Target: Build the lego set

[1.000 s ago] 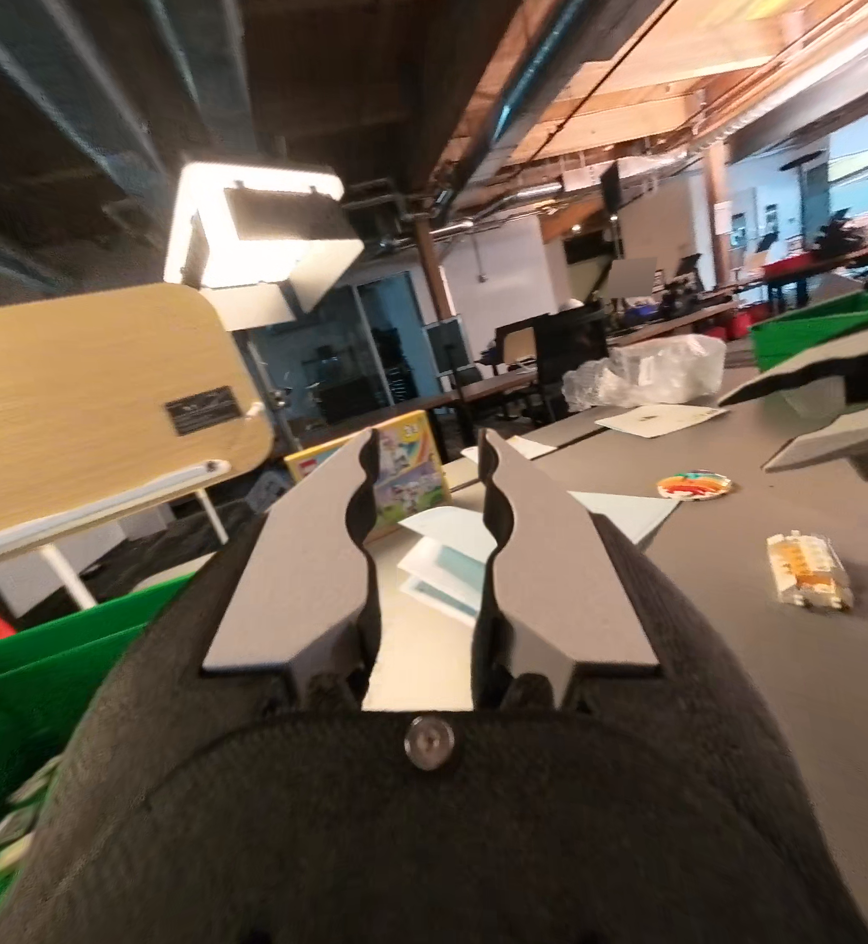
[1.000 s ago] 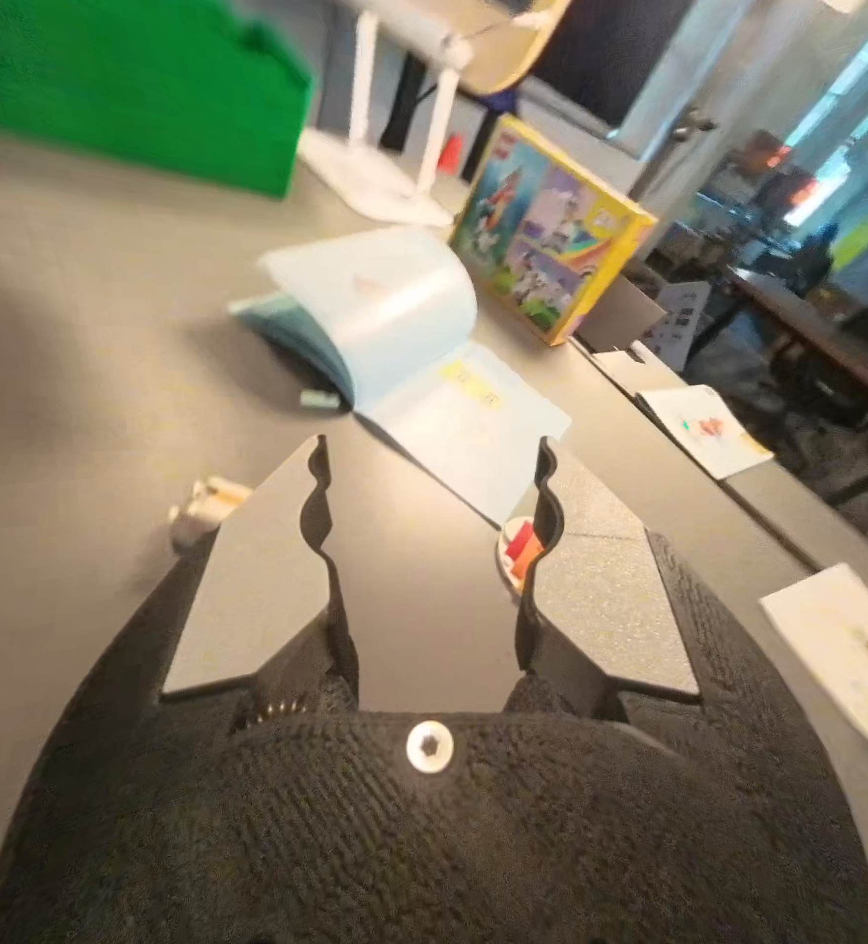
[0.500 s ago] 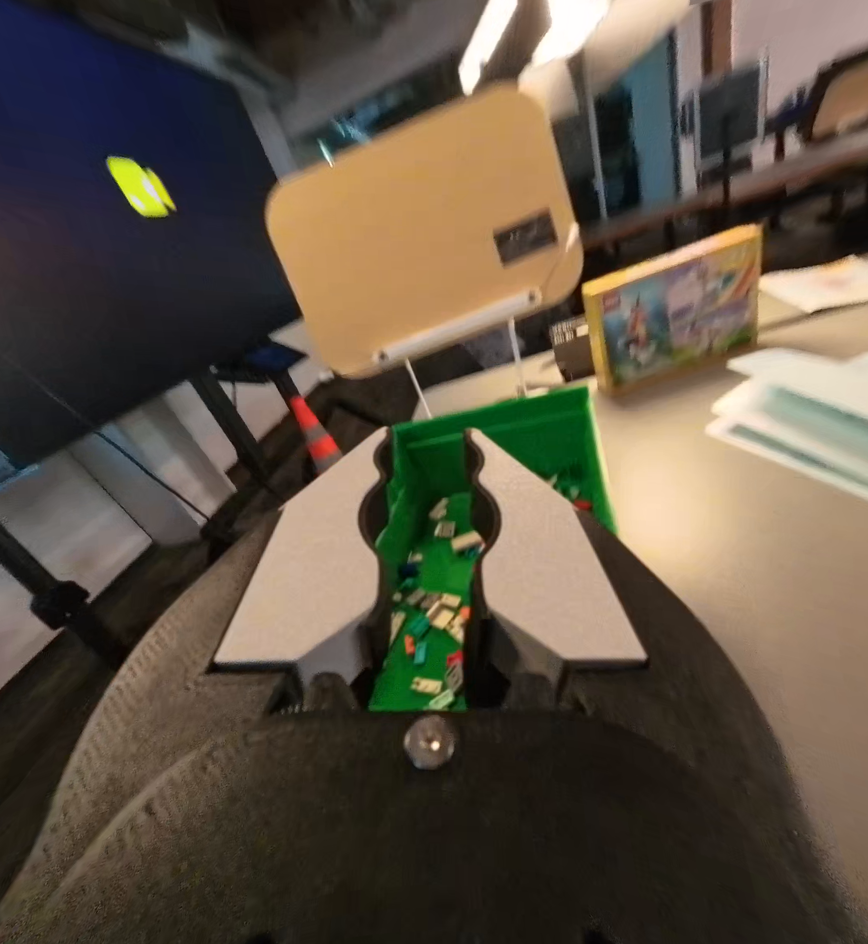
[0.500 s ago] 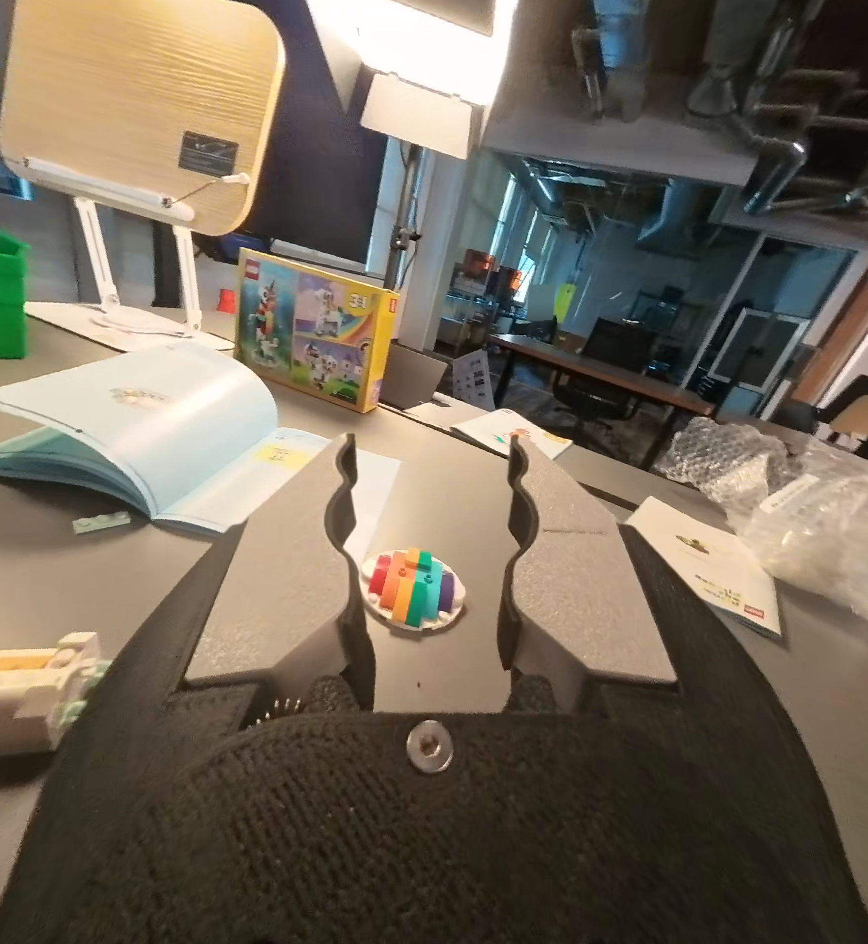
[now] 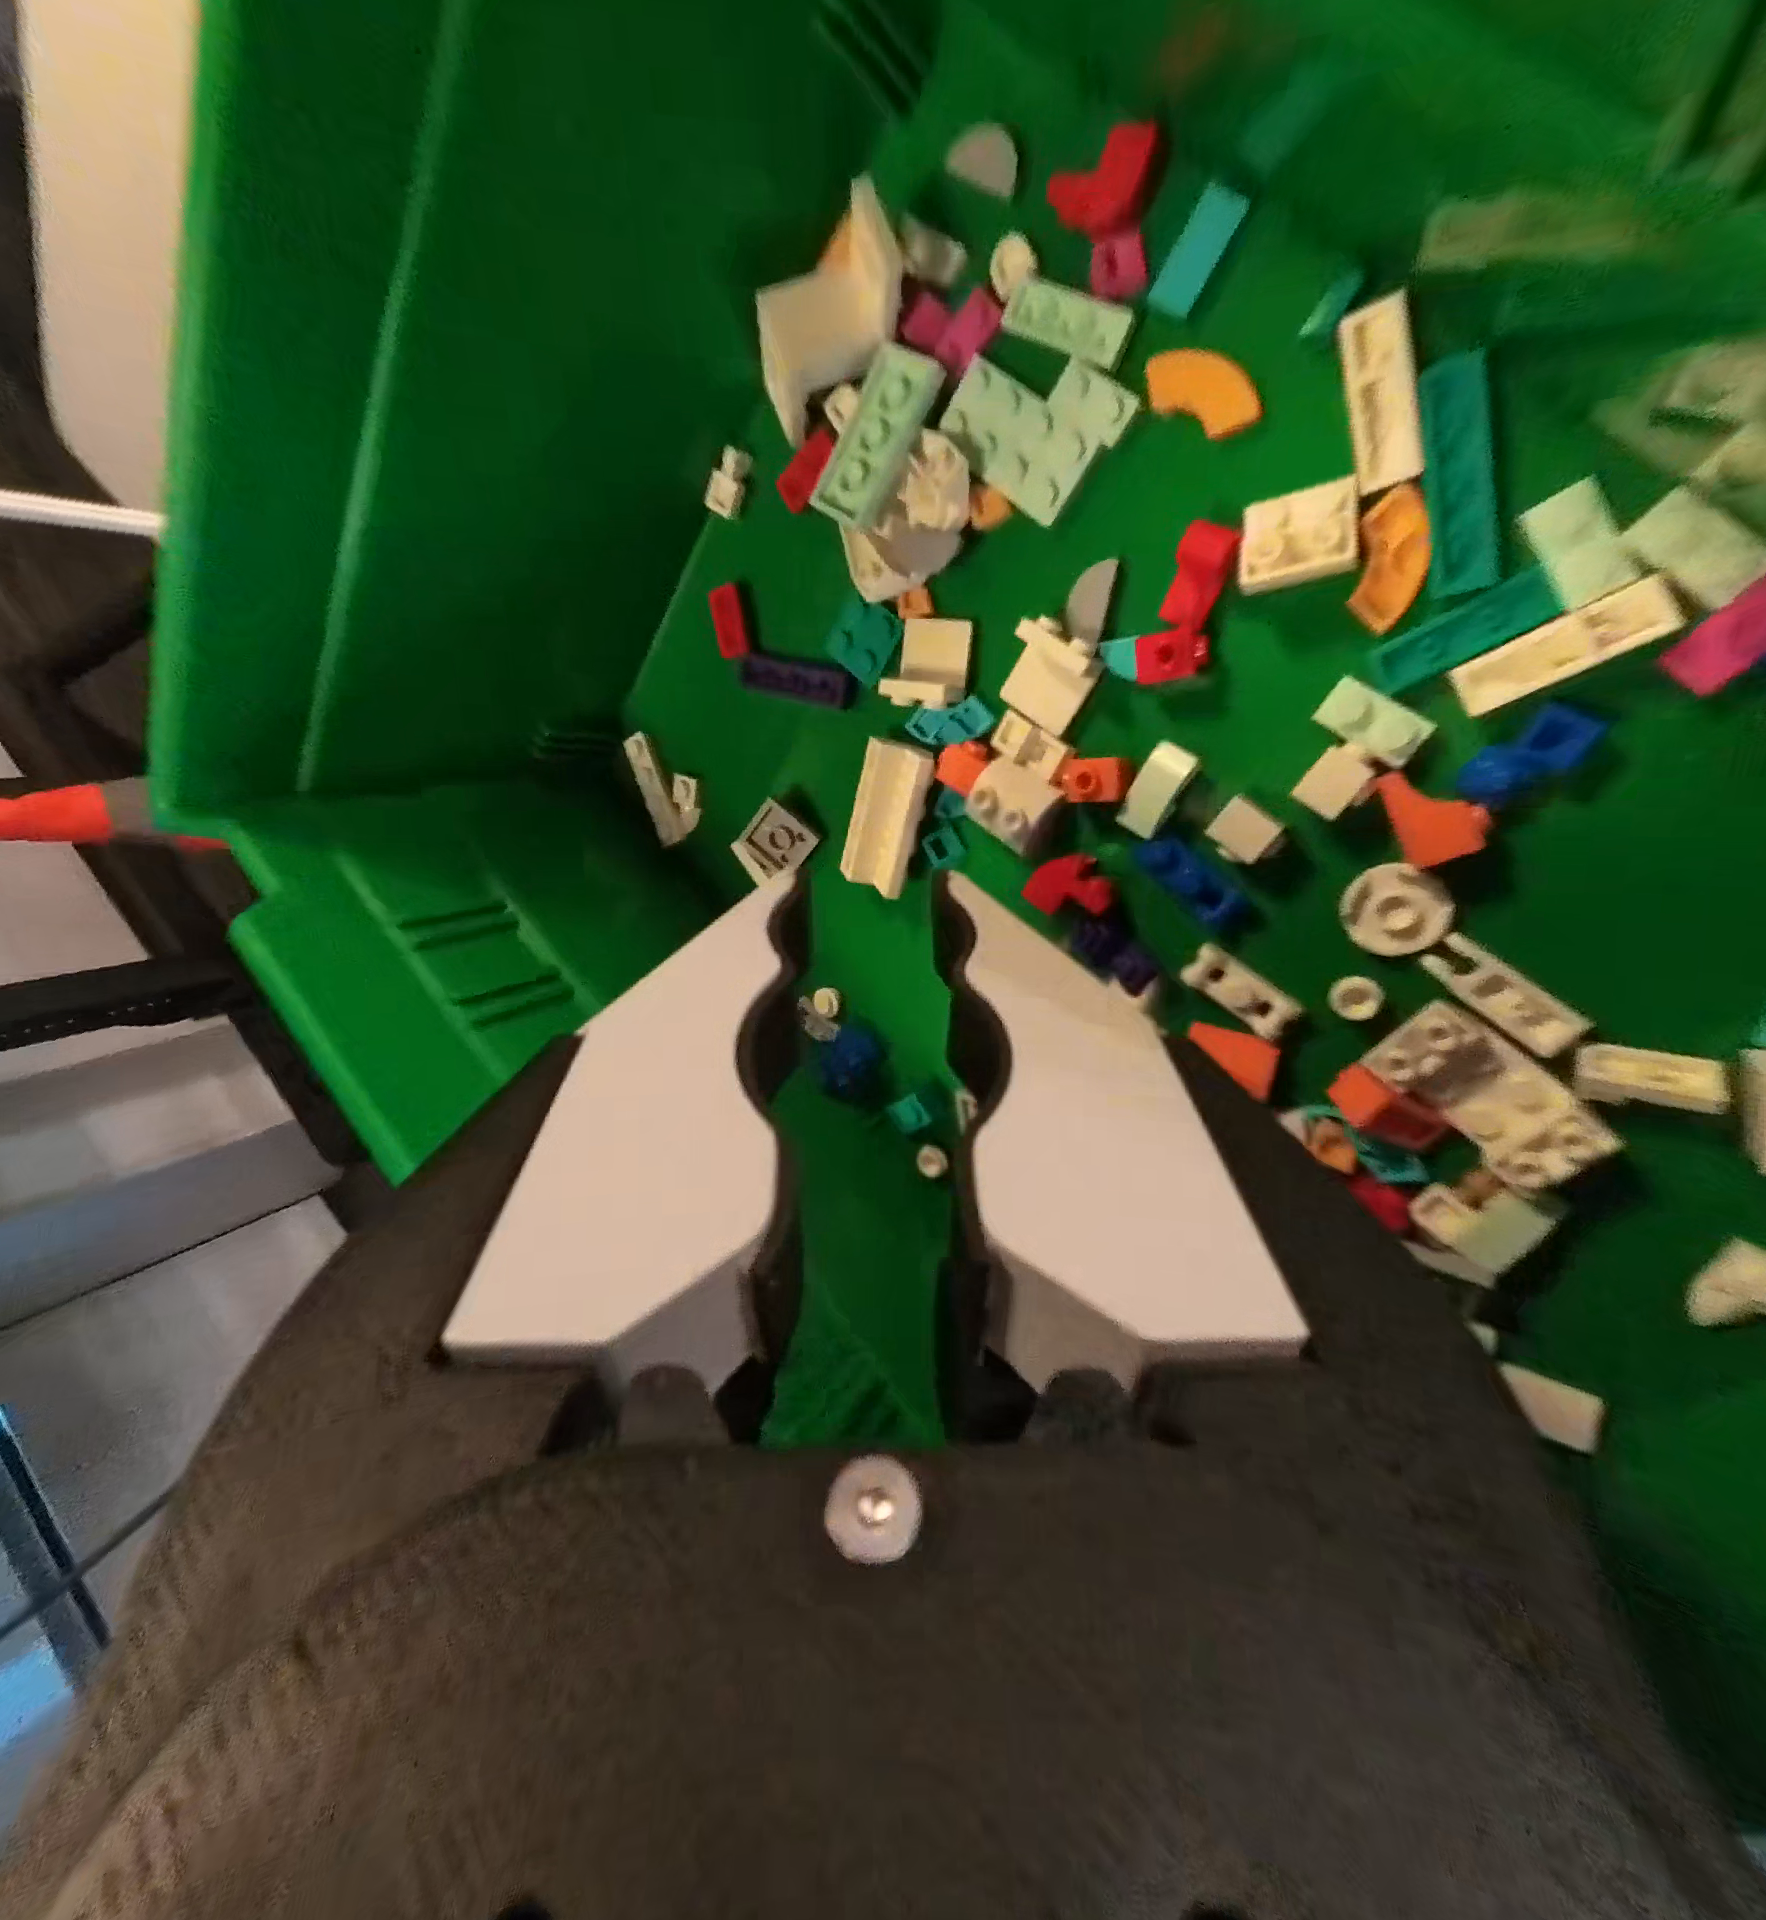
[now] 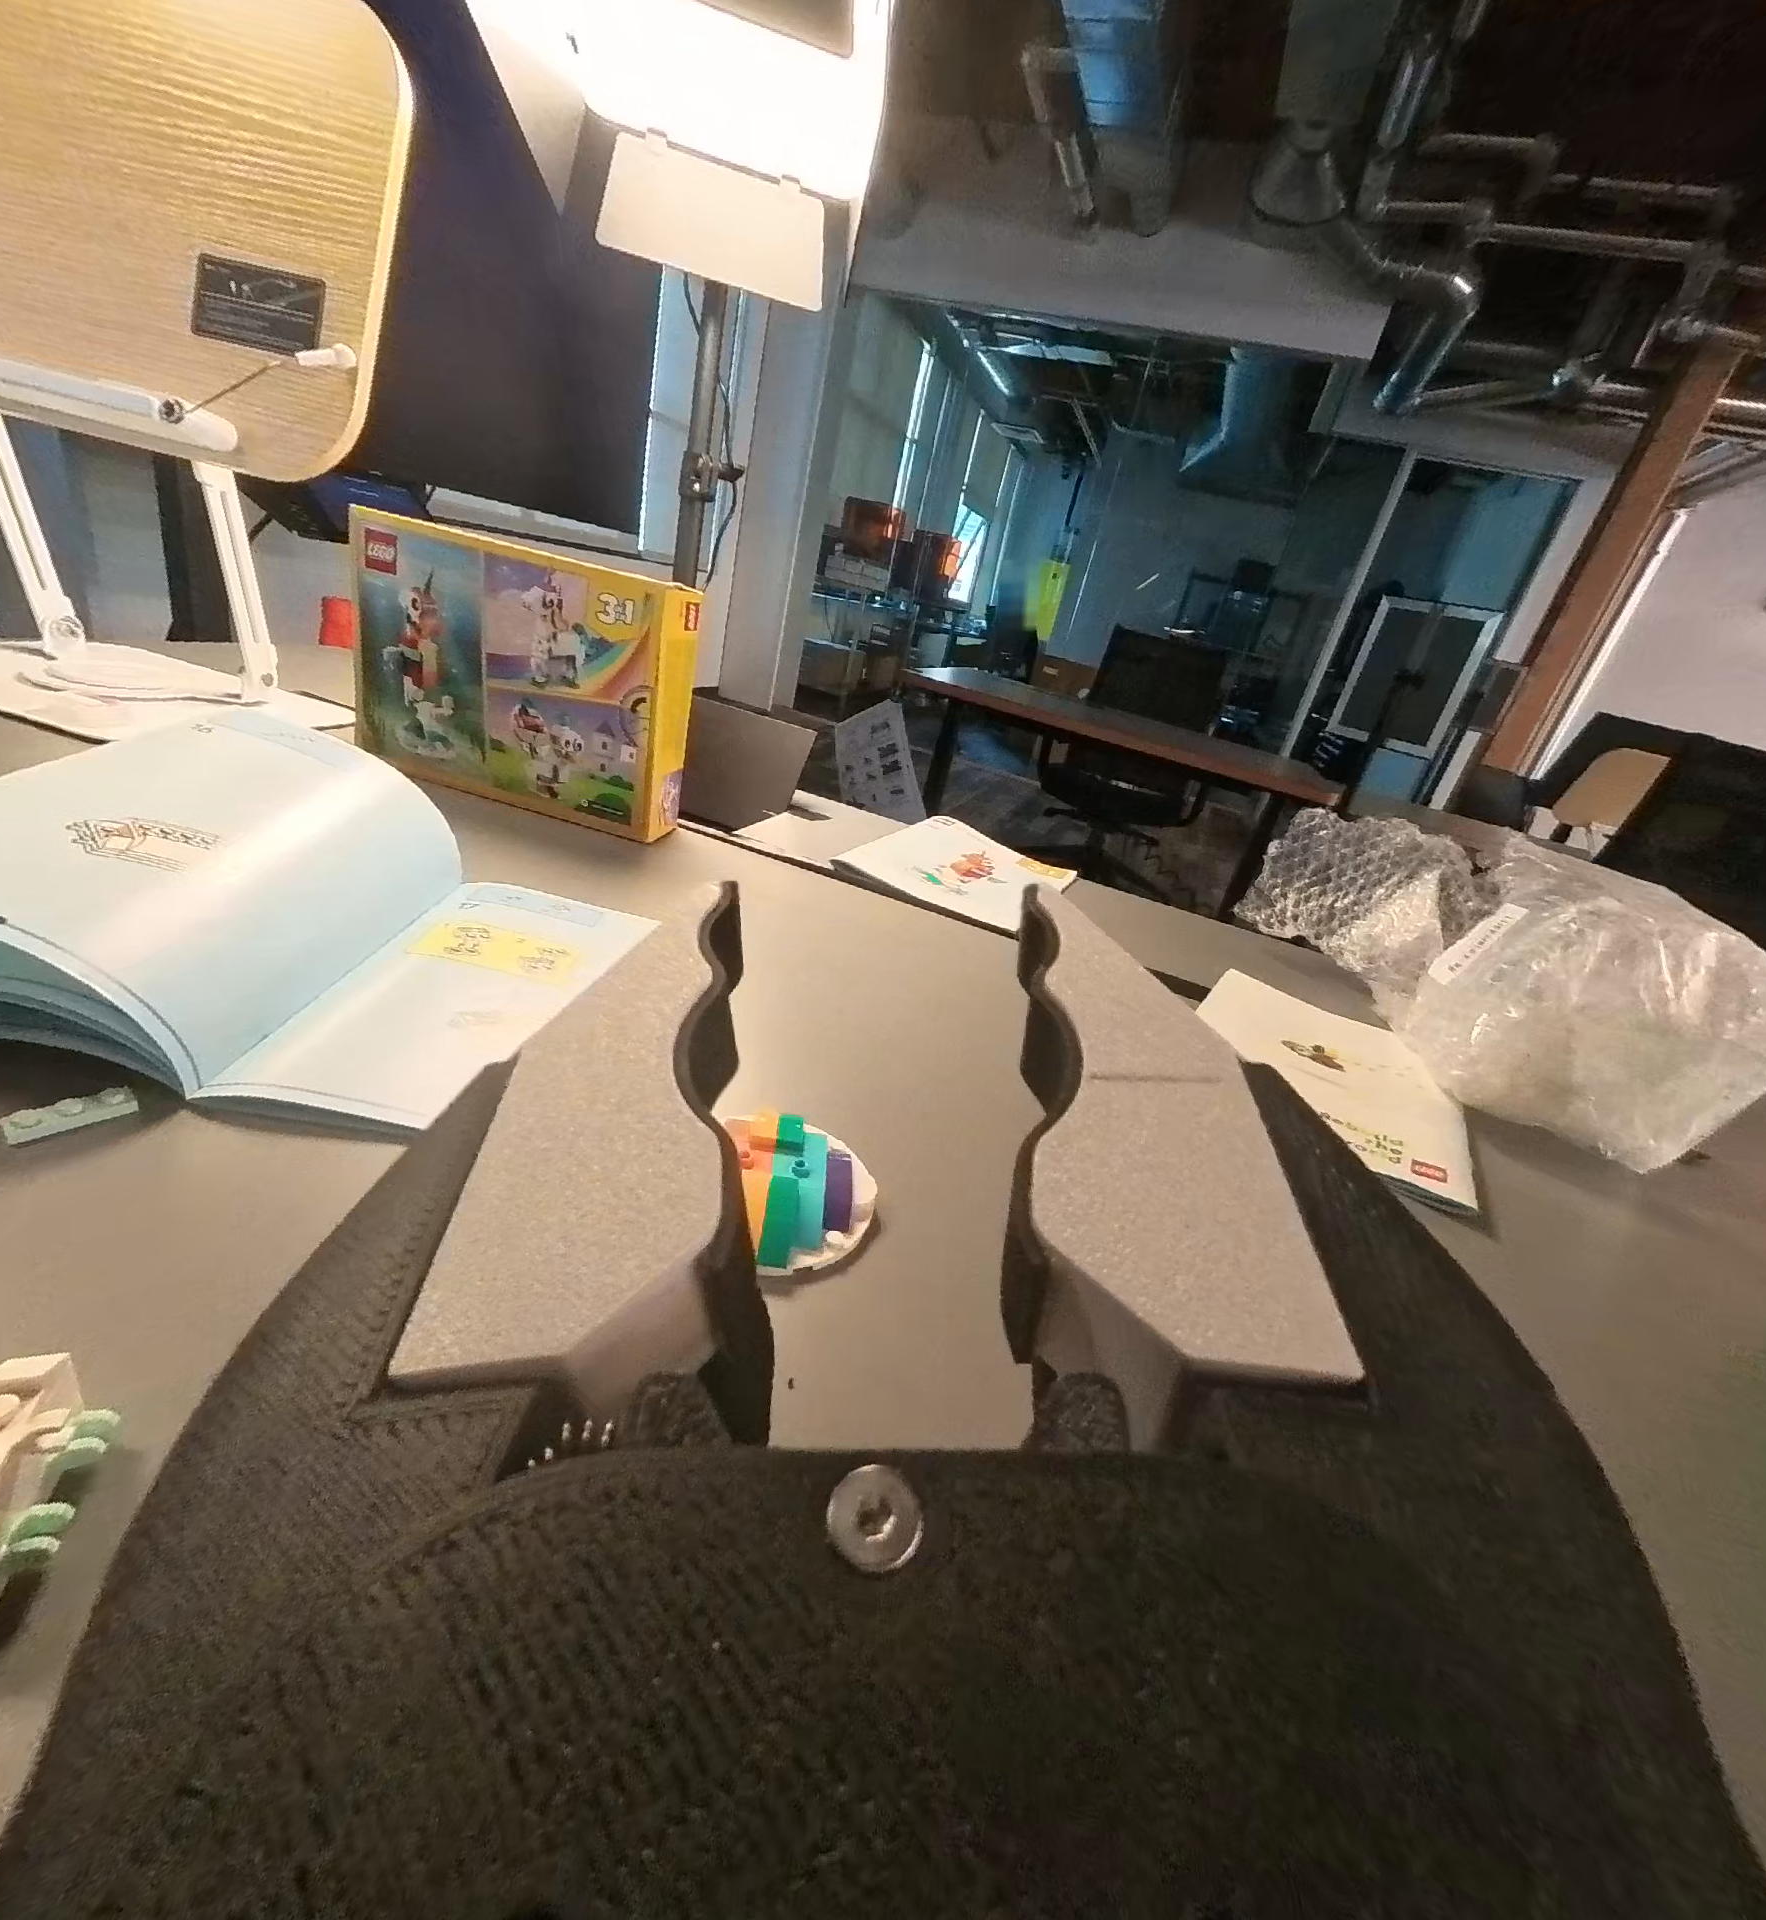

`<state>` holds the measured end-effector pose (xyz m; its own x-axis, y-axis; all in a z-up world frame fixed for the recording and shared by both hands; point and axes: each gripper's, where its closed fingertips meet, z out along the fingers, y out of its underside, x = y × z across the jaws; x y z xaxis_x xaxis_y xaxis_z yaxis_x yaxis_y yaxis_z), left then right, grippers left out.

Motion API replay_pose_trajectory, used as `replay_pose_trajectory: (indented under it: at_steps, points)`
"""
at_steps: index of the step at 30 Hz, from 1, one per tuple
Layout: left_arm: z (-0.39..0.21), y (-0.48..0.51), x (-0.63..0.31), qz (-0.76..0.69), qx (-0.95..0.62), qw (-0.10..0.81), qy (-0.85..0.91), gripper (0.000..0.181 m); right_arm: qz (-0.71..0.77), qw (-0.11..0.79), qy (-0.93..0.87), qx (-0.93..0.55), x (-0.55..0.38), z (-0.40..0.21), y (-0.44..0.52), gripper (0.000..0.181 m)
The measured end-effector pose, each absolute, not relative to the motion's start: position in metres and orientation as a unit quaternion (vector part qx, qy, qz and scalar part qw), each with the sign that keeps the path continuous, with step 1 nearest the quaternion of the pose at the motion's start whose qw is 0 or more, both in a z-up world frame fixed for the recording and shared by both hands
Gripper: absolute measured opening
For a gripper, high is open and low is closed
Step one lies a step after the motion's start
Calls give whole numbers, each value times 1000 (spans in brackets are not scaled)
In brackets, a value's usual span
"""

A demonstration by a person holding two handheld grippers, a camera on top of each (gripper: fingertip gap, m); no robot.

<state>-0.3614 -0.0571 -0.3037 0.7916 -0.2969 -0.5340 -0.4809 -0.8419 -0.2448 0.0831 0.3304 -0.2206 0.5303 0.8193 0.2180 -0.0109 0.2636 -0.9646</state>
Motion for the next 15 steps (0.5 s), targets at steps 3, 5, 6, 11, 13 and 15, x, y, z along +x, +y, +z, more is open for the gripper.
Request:
replay_pose_trajectory:
  at_steps: [3, 5, 6, 11, 13, 15]
  points:
    - [-319, -55, -369, 230, -936, 156, 216, 22, 296, 696, -383, -529, 83, -221, 330, 52]
    - [-325, -53, -370, 219, -940, 146, 217, 22, 296, 696, -385, -530, 82, -221, 330, 52]
    - [-327, -52, -371, 217, -941, 144, 217, 22, 296, 695, -386, -530, 82, -222, 330, 52]
    - [-332, -50, -375, 215, -947, 131, 199, 14, 297, 694, -390, -527, 81, -222, 329, 50]
    - [-334, -52, -378, 215, -949, 121, 195, 8, 301, 694, -390, -525, 81, -221, 328, 50]
    - [-334, -51, -381, 220, -949, 119, 191, 7, 308, 693, -389, -524, 80, -221, 327, 49]
